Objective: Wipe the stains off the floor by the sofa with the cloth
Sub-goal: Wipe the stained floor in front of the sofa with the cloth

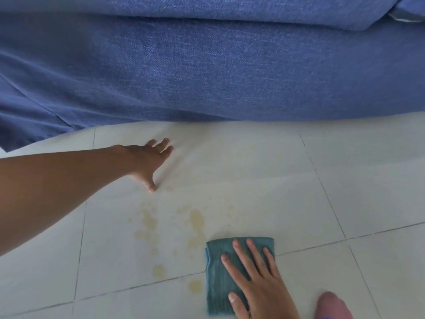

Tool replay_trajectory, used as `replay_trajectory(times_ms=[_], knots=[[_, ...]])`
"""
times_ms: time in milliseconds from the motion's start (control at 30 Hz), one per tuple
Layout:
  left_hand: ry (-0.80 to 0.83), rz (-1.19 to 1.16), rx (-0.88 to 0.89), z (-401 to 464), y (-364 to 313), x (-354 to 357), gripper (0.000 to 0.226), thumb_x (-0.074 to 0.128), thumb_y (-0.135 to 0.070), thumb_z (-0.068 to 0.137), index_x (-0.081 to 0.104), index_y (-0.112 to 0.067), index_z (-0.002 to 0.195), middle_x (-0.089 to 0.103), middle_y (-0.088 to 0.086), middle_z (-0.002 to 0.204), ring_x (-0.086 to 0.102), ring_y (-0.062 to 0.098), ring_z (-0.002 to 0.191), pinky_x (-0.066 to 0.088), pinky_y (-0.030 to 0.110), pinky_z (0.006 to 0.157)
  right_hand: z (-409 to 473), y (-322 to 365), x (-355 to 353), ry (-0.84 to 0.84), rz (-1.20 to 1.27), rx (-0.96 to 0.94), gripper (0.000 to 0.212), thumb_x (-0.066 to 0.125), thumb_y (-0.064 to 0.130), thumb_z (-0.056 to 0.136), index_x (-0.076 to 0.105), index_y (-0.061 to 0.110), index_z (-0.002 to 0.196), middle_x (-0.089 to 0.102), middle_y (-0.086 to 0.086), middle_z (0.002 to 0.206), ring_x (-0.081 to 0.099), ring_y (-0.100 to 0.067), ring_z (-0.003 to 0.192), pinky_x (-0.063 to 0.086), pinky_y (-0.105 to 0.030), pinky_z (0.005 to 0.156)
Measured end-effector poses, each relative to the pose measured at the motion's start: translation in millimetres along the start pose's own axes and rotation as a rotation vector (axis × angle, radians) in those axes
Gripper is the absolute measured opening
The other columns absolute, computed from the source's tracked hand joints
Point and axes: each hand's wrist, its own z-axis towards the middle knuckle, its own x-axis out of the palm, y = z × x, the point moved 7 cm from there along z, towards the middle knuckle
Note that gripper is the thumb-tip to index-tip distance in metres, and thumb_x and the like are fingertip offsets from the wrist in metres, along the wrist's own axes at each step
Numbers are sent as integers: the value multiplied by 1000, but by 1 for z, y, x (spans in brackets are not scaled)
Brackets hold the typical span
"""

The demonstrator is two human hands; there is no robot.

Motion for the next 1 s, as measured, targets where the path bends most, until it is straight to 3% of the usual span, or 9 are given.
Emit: replay_trajectory(times_ms=[467,700,800,833,933,1000], knots=[[9,24,-8,5,2,4,132,78,-51,71,-18,-18,154,-30,2,161,-10,27,151,37,51,111,40,76,5,54,140,-163,82,63,58,66,51,39,145,42,-1,159,39,-28,146,31,-53,111],[2,13,1,-2,1,8,120,72,-49,80,-18,-20,155,-29,0,161,-9,25,152,35,47,113,77,136,10,125,177,-178,80,56,60,71,45,40,148,35,2,163,30,-25,152,23,-52,117],[-6,5,8,-4,0,10,115,69,-48,84,-17,-20,155,-29,-1,161,-9,24,152,34,44,113,99,163,7,135,201,-175,78,55,55,75,39,39,150,30,2,166,24,-26,154,22,-58,122],[-9,4,11,-4,0,10,114,68,-48,85,-17,-20,155,-29,-1,161,-9,24,152,33,44,114,105,171,5,116,221,-183,77,56,51,77,36,38,150,26,1,167,20,-29,155,17,-61,122],[-6,8,12,-5,2,10,114,68,-49,85,-17,-21,155,-28,-1,161,-8,24,152,32,44,115,121,189,5,78,337,-185,73,55,41,88,24,35,154,4,4,171,-11,-35,156,-16,-65,113],[-9,15,16,-4,3,11,115,68,-51,85,-18,-21,155,-28,-1,161,-8,24,152,33,45,115,124,191,6,68,318,-186,67,47,49,95,21,37,156,0,8,171,-19,-32,154,-20,-64,112]])
